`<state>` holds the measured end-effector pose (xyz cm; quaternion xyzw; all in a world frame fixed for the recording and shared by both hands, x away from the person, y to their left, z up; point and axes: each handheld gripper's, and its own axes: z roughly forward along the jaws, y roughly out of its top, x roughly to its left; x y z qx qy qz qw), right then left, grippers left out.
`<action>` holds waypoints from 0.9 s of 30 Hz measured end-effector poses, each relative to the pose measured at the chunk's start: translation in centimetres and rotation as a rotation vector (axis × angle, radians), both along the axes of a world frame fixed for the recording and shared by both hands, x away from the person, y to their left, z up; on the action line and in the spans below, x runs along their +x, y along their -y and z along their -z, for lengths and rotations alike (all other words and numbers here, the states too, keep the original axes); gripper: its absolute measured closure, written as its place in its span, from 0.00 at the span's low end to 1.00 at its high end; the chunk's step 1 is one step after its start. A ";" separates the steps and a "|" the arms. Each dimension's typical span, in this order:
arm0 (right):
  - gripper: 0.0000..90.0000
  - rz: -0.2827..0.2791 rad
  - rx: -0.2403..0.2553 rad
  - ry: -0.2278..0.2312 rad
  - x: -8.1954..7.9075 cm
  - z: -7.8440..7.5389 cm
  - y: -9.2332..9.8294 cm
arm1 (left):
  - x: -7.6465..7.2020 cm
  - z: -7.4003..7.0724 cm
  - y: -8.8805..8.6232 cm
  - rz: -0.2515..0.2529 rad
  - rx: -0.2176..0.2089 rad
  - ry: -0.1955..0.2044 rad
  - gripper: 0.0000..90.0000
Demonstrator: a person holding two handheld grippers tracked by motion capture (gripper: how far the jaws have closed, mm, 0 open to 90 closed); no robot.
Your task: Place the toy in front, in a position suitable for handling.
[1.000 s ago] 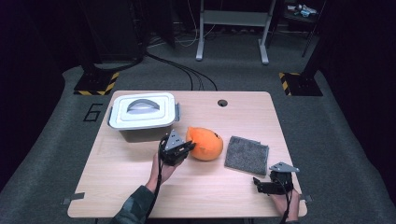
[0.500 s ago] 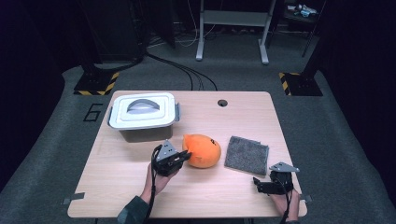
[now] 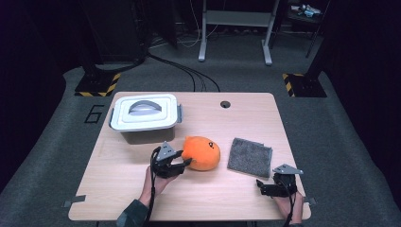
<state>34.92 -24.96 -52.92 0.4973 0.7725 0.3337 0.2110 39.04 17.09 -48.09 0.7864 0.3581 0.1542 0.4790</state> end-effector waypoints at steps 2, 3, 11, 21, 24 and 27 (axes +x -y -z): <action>0.06 0.000 0.000 0.000 0.0 0.0 0.0 | 0.2 0.2 -0.1 -0.009 0.007 -0.009 0.48; 0.06 -0.001 -0.001 -0.002 0.0 0.0 0.0 | 0.2 0.3 -0.1 -0.007 0.005 -0.011 0.48; 0.06 0.005 0.002 -0.001 0.0 0.0 0.0 | -0.4 0.4 0.2 -0.027 -0.047 -0.038 0.60; 0.07 0.010 0.003 -0.001 0.1 0.0 0.0 | -1.2 1.3 1.1 -0.063 -0.045 -0.040 0.74; 0.07 0.011 0.003 0.001 0.1 0.0 0.0 | -1.3 1.3 1.0 -0.065 -0.037 -0.045 0.79; 0.07 0.008 0.002 0.003 0.1 0.0 0.1 | -1.5 1.4 0.9 -0.061 -0.028 -0.043 0.83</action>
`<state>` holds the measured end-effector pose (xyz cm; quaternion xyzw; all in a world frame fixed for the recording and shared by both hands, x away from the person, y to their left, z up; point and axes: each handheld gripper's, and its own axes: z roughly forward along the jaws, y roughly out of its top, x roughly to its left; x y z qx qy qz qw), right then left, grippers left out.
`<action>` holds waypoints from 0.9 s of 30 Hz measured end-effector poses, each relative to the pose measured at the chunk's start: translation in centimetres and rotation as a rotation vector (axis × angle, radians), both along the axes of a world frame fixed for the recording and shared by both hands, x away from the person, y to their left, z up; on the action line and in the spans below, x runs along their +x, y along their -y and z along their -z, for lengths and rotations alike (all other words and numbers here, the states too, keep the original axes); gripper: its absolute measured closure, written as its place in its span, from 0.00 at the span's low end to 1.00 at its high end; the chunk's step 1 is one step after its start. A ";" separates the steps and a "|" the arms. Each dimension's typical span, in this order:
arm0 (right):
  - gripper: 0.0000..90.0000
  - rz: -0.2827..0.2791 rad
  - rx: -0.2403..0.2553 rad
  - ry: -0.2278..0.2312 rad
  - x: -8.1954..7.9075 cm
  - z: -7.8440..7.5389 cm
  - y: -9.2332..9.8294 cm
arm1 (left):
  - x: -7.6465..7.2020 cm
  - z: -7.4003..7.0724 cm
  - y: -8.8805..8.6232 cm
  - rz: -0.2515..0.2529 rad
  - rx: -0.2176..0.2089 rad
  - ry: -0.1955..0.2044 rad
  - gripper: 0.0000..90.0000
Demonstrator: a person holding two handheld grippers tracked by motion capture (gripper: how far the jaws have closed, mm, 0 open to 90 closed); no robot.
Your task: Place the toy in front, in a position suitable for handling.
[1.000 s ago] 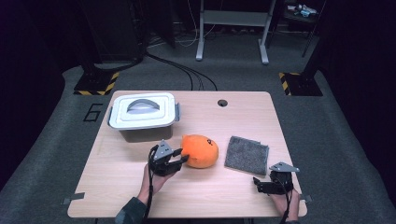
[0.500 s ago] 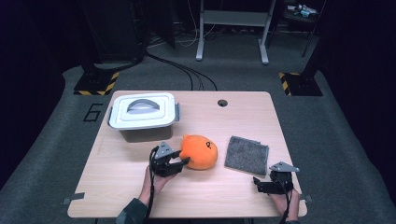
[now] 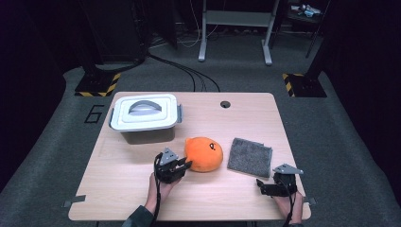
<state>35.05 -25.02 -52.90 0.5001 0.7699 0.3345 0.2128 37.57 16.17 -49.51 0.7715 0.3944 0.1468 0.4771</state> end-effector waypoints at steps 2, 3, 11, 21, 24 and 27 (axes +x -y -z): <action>0.07 0.005 0.015 -0.009 -0.1 -0.1 0.1 | -0.1 0.1 -0.1 0.002 0.003 0.009 0.85; 0.07 0.001 0.021 -0.005 0.0 -0.1 0.1 | -0.1 0.1 -0.1 0.004 0.002 0.004 0.85; 0.06 -0.003 0.036 -0.012 0.0 -0.1 0.3 | -0.3 0.2 -0.1 -0.002 -0.001 0.011 0.87; 0.07 0.004 0.038 0.049 0.0 -2.6 -0.4 | -0.4 0.1 -0.2 -0.003 0.012 0.016 0.88; 0.07 -0.016 0.041 0.053 0.9 -3.7 -1.4 | -0.5 0.1 -0.2 0.003 0.016 0.013 0.88; 0.07 -0.042 0.023 0.035 2.5 -4.0 -2.5 | -0.5 0.2 -0.1 -0.003 0.013 0.018 0.89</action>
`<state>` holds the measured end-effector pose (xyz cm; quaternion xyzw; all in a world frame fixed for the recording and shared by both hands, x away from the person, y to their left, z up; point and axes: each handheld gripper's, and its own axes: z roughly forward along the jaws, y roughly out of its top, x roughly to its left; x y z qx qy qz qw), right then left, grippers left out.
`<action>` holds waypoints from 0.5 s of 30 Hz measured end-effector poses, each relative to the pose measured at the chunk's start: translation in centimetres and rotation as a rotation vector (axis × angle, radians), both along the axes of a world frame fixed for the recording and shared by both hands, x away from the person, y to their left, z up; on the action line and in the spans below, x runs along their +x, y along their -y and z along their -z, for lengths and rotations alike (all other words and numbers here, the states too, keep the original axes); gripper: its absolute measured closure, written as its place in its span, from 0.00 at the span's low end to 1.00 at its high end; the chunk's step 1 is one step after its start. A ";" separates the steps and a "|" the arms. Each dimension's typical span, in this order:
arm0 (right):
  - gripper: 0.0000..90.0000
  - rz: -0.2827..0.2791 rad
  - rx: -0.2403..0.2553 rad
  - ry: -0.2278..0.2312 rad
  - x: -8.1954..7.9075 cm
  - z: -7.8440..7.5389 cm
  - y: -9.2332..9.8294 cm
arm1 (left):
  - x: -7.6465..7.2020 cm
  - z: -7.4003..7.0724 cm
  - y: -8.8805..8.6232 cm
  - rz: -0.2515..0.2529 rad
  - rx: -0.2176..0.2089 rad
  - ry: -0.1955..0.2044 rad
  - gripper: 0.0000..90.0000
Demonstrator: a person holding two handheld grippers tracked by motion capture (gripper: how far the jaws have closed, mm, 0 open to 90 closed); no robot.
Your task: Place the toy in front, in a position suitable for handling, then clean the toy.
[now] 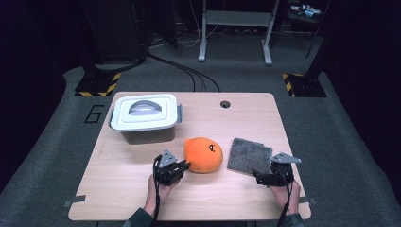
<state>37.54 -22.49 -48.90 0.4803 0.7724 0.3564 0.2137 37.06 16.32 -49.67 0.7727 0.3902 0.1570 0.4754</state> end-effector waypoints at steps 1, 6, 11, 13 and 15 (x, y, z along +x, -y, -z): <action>0.07 -0.003 -0.008 -0.016 0.6 0.0 -0.3 | 0.0 0.0 0.0 0.000 0.002 0.000 0.89; 0.08 -0.011 -0.030 -0.072 3.4 1.0 -1.7 | 0.1 -0.1 -0.1 0.005 0.007 -0.007 0.89; 0.10 -0.007 -0.084 -0.103 4.5 1.7 -2.7 | 0.1 -0.1 -0.1 0.002 0.005 -0.005 0.89; 0.13 -0.004 -0.104 -0.123 4.7 2.1 -3.0 | 0.1 -0.1 -0.1 0.003 0.008 -0.005 0.89; 0.16 0.003 -0.095 -0.132 4.8 2.3 -3.0 | 0.1 -0.1 -0.1 0.003 0.005 -0.007 0.89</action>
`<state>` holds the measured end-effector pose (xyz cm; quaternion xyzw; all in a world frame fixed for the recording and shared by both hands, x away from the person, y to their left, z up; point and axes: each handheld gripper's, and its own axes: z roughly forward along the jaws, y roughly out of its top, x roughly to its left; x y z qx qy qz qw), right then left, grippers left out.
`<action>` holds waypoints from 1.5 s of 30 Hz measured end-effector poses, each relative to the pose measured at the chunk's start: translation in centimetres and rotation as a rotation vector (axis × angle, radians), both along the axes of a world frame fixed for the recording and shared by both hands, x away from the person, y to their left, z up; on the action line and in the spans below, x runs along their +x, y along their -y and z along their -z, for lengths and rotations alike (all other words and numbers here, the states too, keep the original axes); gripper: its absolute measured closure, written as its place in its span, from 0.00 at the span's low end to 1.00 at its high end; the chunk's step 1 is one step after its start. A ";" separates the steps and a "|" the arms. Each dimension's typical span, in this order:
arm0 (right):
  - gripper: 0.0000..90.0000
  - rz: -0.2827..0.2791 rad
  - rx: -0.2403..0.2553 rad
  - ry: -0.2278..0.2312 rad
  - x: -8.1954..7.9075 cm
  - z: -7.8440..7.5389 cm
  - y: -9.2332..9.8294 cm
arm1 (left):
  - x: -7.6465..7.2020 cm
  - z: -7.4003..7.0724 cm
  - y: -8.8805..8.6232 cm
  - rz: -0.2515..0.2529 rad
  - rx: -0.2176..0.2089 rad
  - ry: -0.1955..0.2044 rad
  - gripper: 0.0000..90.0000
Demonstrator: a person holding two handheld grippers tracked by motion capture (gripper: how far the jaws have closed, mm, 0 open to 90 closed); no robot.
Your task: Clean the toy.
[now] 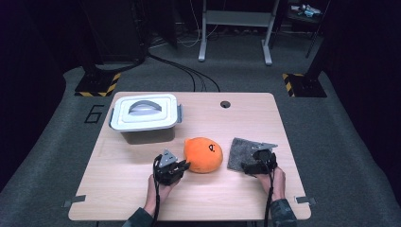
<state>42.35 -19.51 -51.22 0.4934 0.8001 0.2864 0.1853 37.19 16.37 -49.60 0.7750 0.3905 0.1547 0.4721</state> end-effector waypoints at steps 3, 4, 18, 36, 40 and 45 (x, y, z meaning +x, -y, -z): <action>0.24 0.009 0.005 0.004 0.0 0.0 0.1 | 0.0 0.0 0.0 -0.004 -0.006 -0.002 0.89; 0.29 0.012 0.009 0.008 -0.1 -0.1 0.1 | 0.0 0.0 0.0 -0.004 -0.005 -0.001 0.89; 0.78 0.035 0.071 0.036 -0.5 -0.3 0.8 | 0.1 -0.1 0.1 0.003 -0.005 -0.005 0.90; 0.80 -0.034 0.184 0.082 -1.4 -3.8 0.9 | 0.4 -0.2 0.0 0.018 -0.002 -0.018 0.90; 0.79 -0.067 0.202 0.089 -1.2 -4.9 0.3 | 0.4 -0.2 0.1 0.015 -0.003 -0.015 0.90; 0.79 -0.108 0.232 0.111 -1.0 -6.6 -0.7 | 0.5 -0.4 0.1 0.025 0.013 -0.018 0.90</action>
